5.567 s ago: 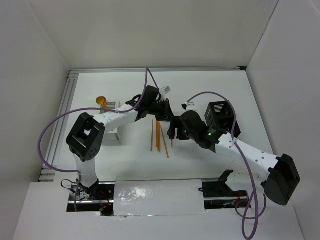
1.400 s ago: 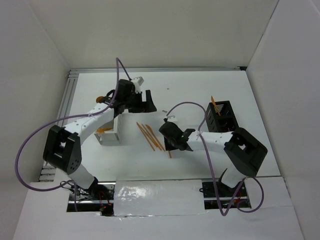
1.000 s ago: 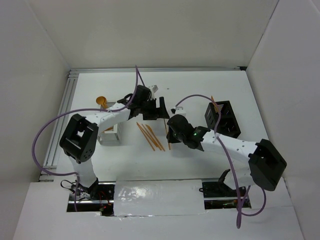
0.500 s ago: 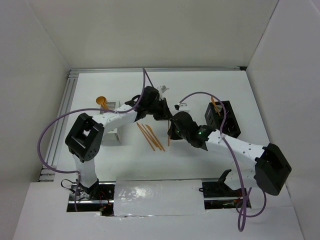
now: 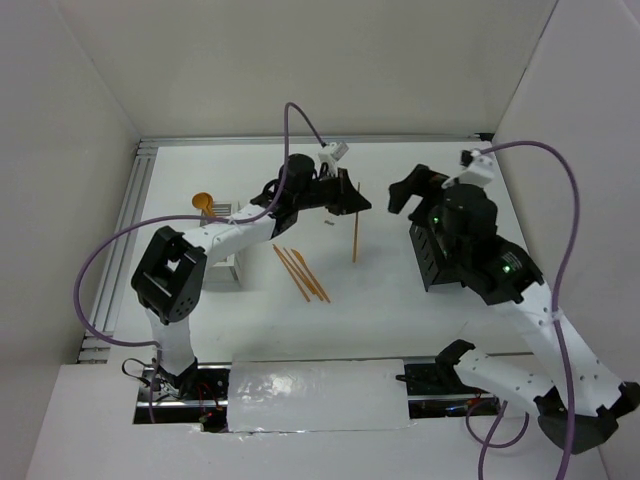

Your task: Sort the eating utensils into containers

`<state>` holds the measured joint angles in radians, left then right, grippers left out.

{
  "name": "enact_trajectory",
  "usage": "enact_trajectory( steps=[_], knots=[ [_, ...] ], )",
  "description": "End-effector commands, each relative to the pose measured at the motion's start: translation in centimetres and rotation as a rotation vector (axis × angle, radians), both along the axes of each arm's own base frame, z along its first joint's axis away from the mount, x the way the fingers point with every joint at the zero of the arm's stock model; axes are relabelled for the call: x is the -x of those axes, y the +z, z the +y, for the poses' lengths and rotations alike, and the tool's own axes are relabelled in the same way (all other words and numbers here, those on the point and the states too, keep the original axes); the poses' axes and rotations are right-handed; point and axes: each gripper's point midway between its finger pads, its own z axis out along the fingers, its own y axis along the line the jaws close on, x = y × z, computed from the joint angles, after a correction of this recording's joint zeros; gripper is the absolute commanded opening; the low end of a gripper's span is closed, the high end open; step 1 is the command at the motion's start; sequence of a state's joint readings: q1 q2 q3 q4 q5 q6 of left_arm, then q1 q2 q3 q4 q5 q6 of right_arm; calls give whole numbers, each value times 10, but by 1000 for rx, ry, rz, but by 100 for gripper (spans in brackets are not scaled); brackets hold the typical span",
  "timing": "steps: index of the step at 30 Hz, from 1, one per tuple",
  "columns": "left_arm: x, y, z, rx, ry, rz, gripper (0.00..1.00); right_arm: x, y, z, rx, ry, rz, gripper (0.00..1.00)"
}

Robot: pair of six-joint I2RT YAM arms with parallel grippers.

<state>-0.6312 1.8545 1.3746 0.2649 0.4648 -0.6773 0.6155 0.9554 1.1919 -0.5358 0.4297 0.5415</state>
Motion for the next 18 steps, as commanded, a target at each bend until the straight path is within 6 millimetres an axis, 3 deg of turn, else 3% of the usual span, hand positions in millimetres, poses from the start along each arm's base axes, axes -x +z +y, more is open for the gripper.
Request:
enact_trajectory(
  steps=[1, 2, 4, 5, 9, 10, 12, 13, 15, 17, 18],
  knots=[
    [13, 94, -31, 209, -169, -348, 0, 1, 4, -62, 80, -251, 7, 100],
    [21, 114, -40, 258, -196, -420, 0, 2, 15, -70, 61, -286, -17, 100],
    [41, 121, -60, 298, -267, -458, 0, 3, 24, -90, 58, -364, -41, 100],
    [43, 144, -60, 346, -279, -528, 0, 6, 33, -99, 48, -408, -66, 100],
    [76, 167, -102, 454, -363, -668, 0, 15, 51, -109, 9, -442, -119, 100],
    [79, 156, -111, 448, -369, -649, 0, 15, 51, -109, 11, -440, -120, 100],
    [84, 164, -126, 476, -376, -692, 0, 20, 52, -113, 0, -454, -129, 100],
    [83, 149, -138, 468, -387, -678, 0, 25, 57, -116, -13, -458, -146, 100],
    [92, 147, -152, 505, -392, -717, 0, 35, 62, -122, -32, -456, -171, 100],
    [89, 146, -157, 526, -360, -723, 0, 42, 70, -126, -57, -459, -200, 100],
    [89, 135, -165, 528, -361, -715, 0, 51, 73, -131, -79, -459, -222, 100]
  ],
)
